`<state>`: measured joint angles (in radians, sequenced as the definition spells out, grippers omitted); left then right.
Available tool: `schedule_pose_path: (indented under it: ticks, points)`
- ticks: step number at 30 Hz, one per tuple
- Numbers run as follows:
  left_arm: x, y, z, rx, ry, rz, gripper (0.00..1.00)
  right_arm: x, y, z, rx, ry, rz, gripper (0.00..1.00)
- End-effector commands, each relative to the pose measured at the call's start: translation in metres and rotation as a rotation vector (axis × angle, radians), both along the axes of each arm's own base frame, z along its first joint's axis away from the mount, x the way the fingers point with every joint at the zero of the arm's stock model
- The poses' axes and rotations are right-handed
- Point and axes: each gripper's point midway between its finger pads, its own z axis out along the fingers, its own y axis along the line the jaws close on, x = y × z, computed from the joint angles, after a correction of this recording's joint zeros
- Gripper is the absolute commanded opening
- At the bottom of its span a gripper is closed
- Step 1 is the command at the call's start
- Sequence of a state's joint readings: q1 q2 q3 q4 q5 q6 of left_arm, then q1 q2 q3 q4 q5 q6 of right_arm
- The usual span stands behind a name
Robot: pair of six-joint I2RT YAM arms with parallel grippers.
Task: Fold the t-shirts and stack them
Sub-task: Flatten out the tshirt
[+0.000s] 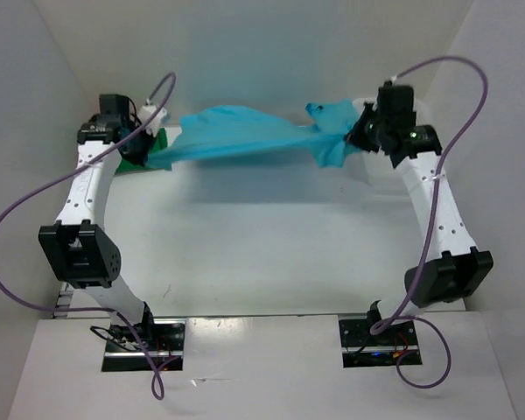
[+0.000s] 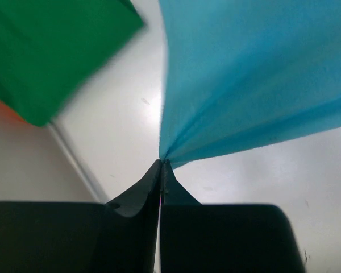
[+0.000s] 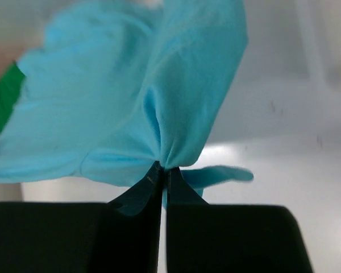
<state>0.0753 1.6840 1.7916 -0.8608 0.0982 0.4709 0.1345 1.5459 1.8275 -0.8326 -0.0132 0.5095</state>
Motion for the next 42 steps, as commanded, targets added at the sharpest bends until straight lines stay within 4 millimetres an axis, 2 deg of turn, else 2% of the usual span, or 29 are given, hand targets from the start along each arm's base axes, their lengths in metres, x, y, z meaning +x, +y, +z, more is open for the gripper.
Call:
schedule_pose_path:
  ticks: [1,2,4,5,6,7,8,9,10,11,12,14,16,17,18,19,20,21,23,29,30,33,35,38,42]
  points:
    - [-0.024,0.016,-0.074,0.072,0.195,0.011,0.00,-0.020,0.002,-0.093,0.037,0.198,-0.020,0.00]
    - [-0.042,0.017,-0.102,0.085,0.278,0.003,0.00,-0.042,0.005,-0.137,0.054,0.297,-0.010,0.00]
    - [-0.053,0.020,-0.128,0.102,0.340,0.003,0.00,-0.055,0.022,-0.169,0.147,0.354,0.034,0.01]
    - [-0.061,0.022,-0.144,0.115,0.388,-0.001,0.00,-0.076,0.028,-0.209,0.161,0.451,0.046,0.02]
    - [-0.076,0.021,-0.165,0.111,0.449,-0.005,0.00,-0.078,0.030,-0.223,0.177,0.470,0.046,0.03]
    - [-0.082,0.023,-0.177,0.121,0.480,0.000,0.00,-0.094,0.040,-0.246,0.176,0.535,0.067,0.05]
    - [-0.090,0.024,-0.190,0.129,0.527,0.002,0.00,-0.102,0.042,-0.265,0.165,0.595,0.070,0.07]
    - [-0.103,0.024,-0.205,0.130,0.572,-0.010,0.00,-0.105,0.042,-0.274,0.163,0.616,0.067,0.09]
    - [-0.106,0.025,-0.210,0.139,0.580,-0.006,0.00,-0.108,0.047,-0.280,0.155,0.636,0.081,0.23]
    - [-0.114,0.025,-0.219,0.136,0.613,-0.009,0.00,-0.113,0.046,-0.290,0.150,0.668,0.077,0.29]
    - [-0.115,0.025,-0.226,0.136,0.623,-0.010,0.00,-0.119,0.047,-0.301,0.141,0.707,0.080,0.29]
    - [-0.121,0.026,-0.231,0.143,0.636,-0.007,0.00,-0.120,0.045,-0.306,0.125,0.716,0.082,0.38]
    - [-0.129,0.025,-0.236,0.141,0.660,-0.009,0.00,-0.128,0.041,-0.312,0.102,0.758,0.077,0.54]
    - [-0.129,0.025,-0.237,0.141,0.660,-0.009,0.00,-0.132,0.039,-0.312,0.073,0.764,0.068,0.71]
    - [-0.137,0.024,-0.239,0.140,0.675,-0.011,0.00,-0.131,0.037,-0.300,0.053,0.735,0.063,0.77]
    - [-0.139,0.024,-0.238,0.140,0.674,-0.011,0.00,-0.142,0.033,-0.296,0.031,0.760,0.036,0.84]
    - [-0.137,0.024,-0.238,0.141,0.665,-0.010,0.00,-0.145,0.028,-0.292,-0.009,0.748,-0.003,0.98]
    - [-0.145,0.025,-0.240,0.148,0.678,-0.007,0.00,-0.152,0.023,-0.290,-0.021,0.754,-0.033,1.00]
    - [-0.147,0.025,-0.239,0.145,0.675,0.002,0.00,-0.164,0.019,-0.283,-0.023,0.747,-0.069,1.00]
    - [-0.150,0.034,-0.233,0.124,0.657,0.061,0.00,-0.195,0.014,-0.306,0.010,0.860,-0.194,1.00]
    - [-0.150,0.034,-0.230,0.121,0.648,0.070,0.00,-0.213,0.020,-0.316,0.039,0.900,-0.228,1.00]
    - [-0.153,0.036,-0.230,0.118,0.650,0.079,0.00,-0.232,0.022,-0.326,0.044,0.916,-0.319,1.00]
    - [-0.152,0.042,-0.227,0.108,0.630,0.111,0.00,-0.235,0.018,-0.332,0.022,0.921,-0.354,1.00]
    - [-0.152,0.040,-0.228,0.078,0.627,0.109,0.00,-0.234,0.012,-0.332,-0.013,0.913,-0.399,1.00]
    - [-0.157,0.042,-0.235,0.044,0.661,0.109,0.00,-0.222,0.014,-0.327,-0.002,0.851,-0.411,0.96]
